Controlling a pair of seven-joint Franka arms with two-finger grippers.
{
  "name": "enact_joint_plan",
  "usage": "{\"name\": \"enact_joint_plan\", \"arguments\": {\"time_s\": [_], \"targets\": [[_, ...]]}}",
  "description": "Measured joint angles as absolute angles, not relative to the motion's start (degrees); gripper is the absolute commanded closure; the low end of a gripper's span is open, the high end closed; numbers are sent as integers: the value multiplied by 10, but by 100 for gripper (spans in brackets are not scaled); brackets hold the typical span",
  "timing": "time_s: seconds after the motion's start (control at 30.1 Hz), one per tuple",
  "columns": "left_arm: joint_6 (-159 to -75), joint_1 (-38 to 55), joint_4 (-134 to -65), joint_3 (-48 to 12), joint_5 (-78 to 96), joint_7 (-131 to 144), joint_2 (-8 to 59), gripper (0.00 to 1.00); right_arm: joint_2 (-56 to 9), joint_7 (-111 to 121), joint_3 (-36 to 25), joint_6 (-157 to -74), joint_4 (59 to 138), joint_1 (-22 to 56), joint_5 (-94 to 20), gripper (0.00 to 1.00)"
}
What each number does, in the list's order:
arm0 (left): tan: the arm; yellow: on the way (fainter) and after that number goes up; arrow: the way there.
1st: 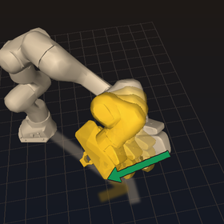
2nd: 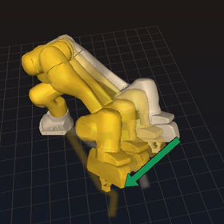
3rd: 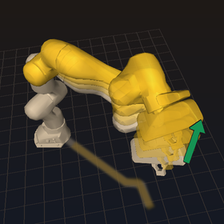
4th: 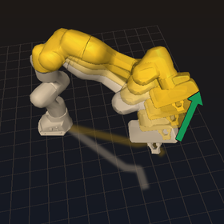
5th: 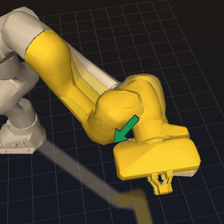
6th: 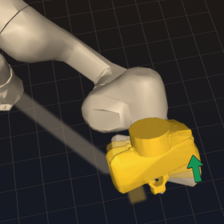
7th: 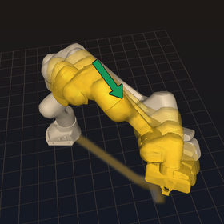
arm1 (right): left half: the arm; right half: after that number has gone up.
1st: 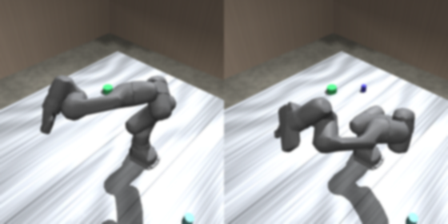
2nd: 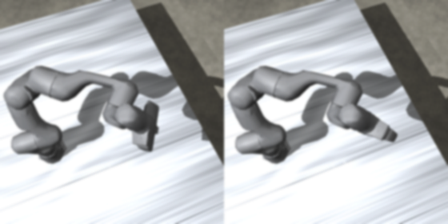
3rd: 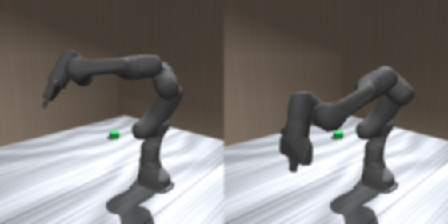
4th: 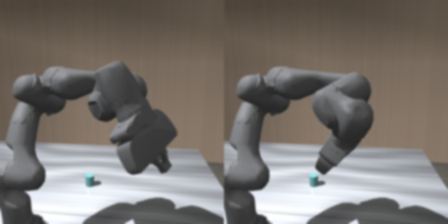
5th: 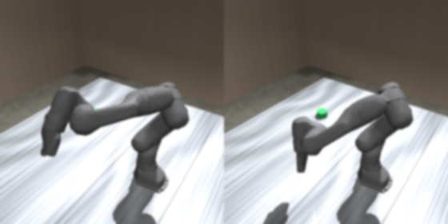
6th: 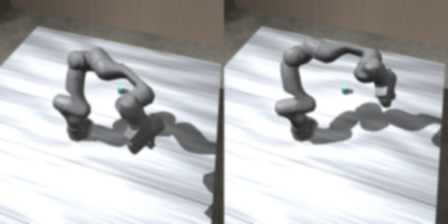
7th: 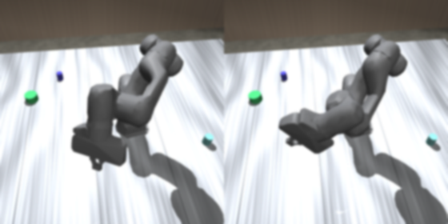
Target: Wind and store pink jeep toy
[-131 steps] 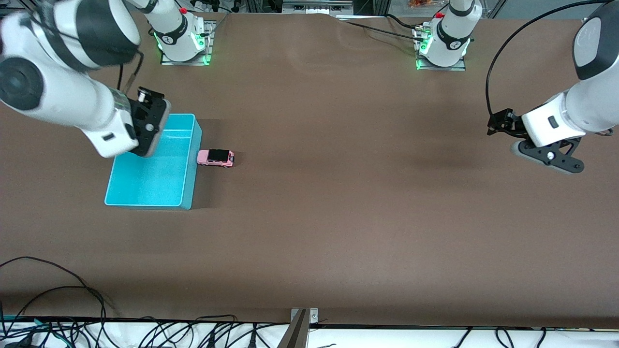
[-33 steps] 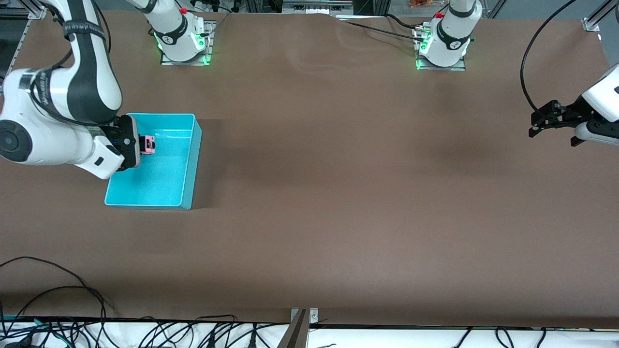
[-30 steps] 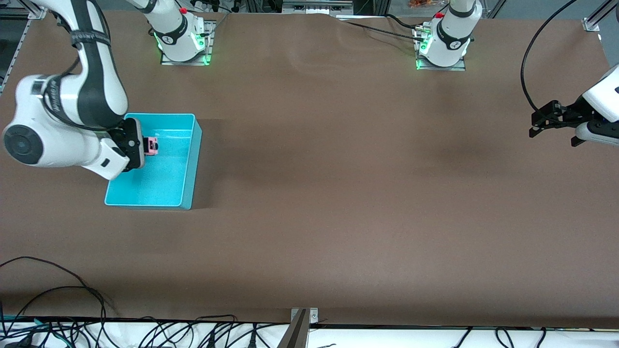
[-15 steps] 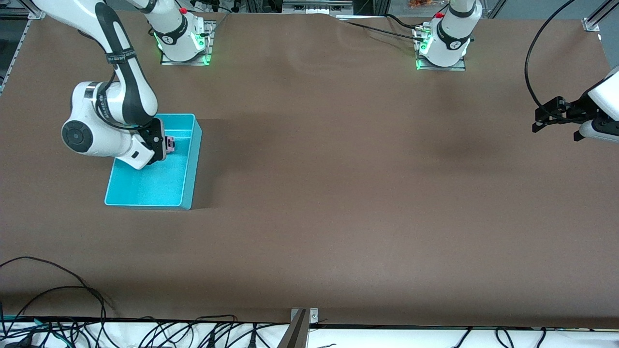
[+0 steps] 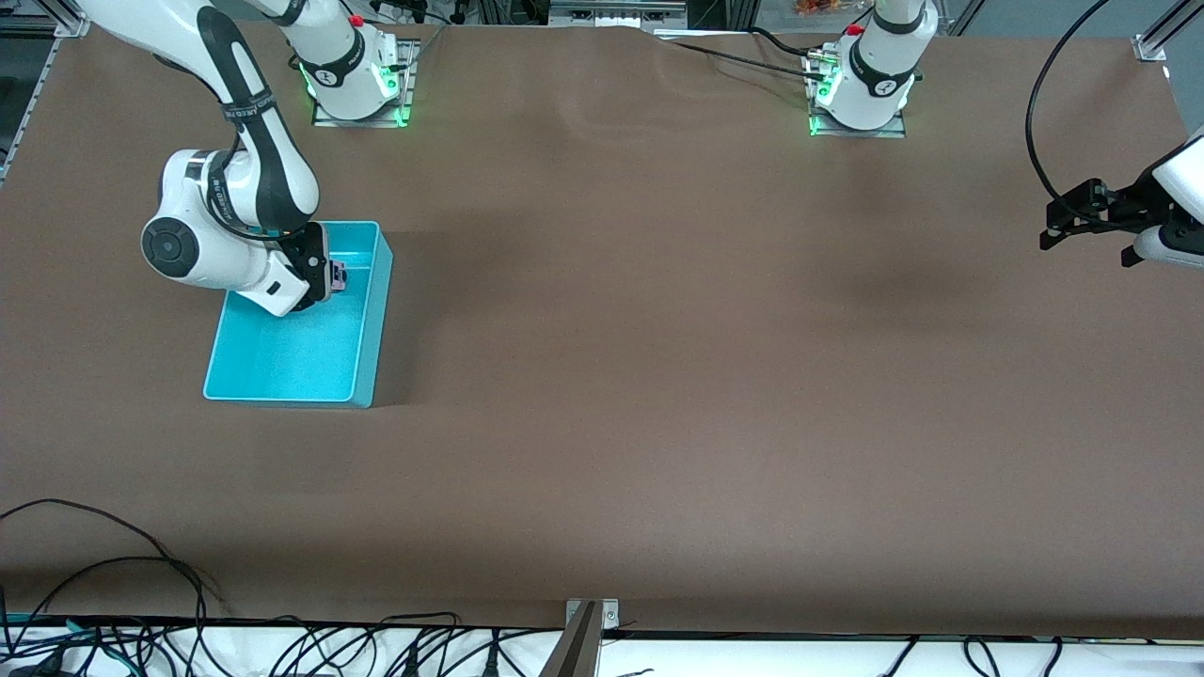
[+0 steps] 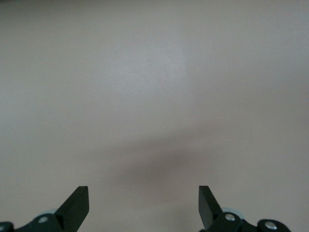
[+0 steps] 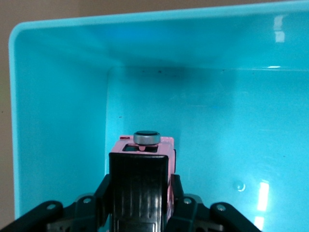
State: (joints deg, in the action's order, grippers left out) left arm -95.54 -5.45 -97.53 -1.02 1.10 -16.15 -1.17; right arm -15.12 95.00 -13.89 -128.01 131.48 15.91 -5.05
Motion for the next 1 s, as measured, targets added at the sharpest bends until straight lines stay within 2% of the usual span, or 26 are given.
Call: {"name": "enact_joint_plan", "arguments": {"time_s": [0.03, 0.53, 0.8, 1.0], "targets": [[-955, -54, -975, -10, 11, -162, -12, 0, -151, 950, -139, -1281, 1316, 159, -50, 0], [-954, -54, -975, -10, 11, -162, -12, 0, -139, 950, -138, -1265, 1291, 161, -50, 0], [-954, -54, -975, -10, 11, -162, -11, 0, -125, 914, -137, -1138, 1148, 162, -51, 0], [-954, -54, -975, -10, 11, -162, -11, 0, -115, 750, -137, -1036, 1038, 163, -51, 0]]}}
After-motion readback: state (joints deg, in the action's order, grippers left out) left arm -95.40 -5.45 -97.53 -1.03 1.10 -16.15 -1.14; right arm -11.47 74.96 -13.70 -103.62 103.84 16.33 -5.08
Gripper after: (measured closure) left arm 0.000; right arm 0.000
